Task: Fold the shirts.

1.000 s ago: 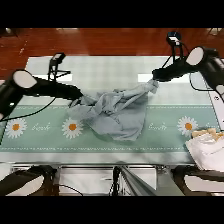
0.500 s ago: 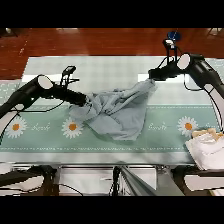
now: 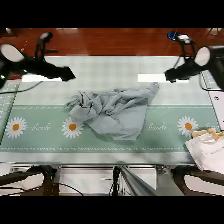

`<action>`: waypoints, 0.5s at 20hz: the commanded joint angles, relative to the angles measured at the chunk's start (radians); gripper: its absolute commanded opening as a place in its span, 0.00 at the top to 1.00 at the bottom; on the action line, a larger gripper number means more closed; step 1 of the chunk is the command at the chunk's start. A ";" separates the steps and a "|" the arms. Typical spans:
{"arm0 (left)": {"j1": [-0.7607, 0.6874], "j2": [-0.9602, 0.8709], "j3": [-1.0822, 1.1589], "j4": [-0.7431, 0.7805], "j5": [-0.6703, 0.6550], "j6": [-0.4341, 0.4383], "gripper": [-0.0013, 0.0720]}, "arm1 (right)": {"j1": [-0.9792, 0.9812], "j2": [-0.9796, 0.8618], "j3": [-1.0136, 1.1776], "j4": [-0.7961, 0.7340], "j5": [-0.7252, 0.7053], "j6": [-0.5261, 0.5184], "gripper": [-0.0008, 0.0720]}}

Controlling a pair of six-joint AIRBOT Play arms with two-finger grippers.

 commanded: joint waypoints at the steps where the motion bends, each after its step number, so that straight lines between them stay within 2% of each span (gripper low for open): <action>1: -0.011 0.000 0.085 -0.029 -0.069 0.074 0.00 | -0.106 0.026 -0.039 0.164 0.143 -0.042 0.51; 4: -0.089 -0.044 0.085 -0.053 -0.068 0.127 0.00 | -0.148 0.026 -0.121 0.314 0.178 -0.114 0.51; 6: -0.133 -0.099 0.085 -0.064 -0.070 0.132 0.00 | -0.149 0.026 -0.178 0.388 0.215 -0.161 0.50; 7: -0.148 -0.129 0.086 -0.072 -0.079 0.134 0.00 | -0.149 0.026 -0.206 0.436 0.232 -0.184 0.42; 10: -0.161 -0.222 0.086 -0.105 -0.151 0.138 0.00 | -0.149 0.026 -0.283 0.560 0.255 -0.233 0.35</action>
